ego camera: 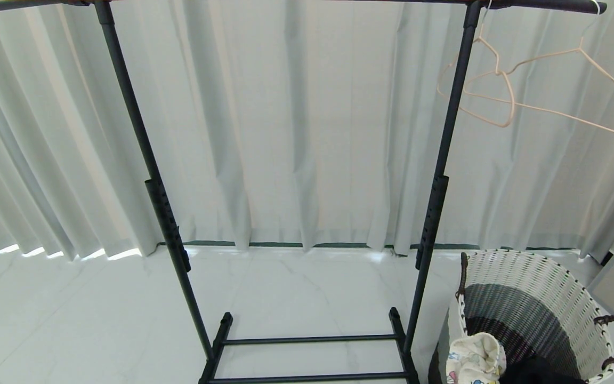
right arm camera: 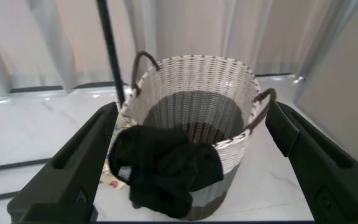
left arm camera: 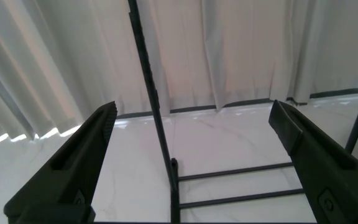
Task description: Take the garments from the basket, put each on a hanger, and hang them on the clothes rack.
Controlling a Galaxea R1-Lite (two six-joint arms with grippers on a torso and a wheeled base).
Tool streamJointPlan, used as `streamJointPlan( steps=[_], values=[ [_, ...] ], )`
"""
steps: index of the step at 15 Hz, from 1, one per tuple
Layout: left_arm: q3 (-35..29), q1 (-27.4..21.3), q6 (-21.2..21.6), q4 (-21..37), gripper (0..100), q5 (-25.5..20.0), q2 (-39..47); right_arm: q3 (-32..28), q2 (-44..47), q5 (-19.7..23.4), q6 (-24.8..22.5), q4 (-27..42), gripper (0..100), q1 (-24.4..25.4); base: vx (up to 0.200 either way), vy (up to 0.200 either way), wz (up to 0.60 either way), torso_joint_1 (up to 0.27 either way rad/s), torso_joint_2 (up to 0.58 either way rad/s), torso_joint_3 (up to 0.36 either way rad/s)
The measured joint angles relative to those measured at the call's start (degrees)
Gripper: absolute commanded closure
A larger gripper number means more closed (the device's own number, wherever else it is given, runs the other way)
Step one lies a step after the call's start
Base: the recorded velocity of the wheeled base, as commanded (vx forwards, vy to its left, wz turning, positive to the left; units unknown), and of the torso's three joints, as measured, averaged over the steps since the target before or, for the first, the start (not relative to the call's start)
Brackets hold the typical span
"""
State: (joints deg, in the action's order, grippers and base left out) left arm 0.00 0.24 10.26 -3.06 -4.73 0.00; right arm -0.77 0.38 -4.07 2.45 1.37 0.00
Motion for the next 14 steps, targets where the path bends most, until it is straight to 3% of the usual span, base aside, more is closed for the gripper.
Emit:
streamJointPlan(
  steps=[4, 9, 14],
  values=[
    [0.0, 0.0, 0.02, -0.02, 0, -0.02, 0.0, -7.46, 8.08, 1.29, -2.21, 0.4, 0, 3.35, 0.0, 0.0, 0.0, 0.0, 0.0, 0.0],
    [0.0, 0.0, 0.0, -0.06, 0, -0.02, 0.0, -11.63, 28.11, 1.58, -16.13, 7.45, 0, 5.64, 0.0, 0.0, 0.0, 0.0, 0.0, 0.0],
    [0.0, 0.0, 0.0, -0.09, 0, -0.02, 0.0, -13.34, 50.29, 2.05, -29.14, 7.23, 0, 5.81, 0.0, 0.0, 0.0, 0.0, 0.0, 0.0]
  ],
)
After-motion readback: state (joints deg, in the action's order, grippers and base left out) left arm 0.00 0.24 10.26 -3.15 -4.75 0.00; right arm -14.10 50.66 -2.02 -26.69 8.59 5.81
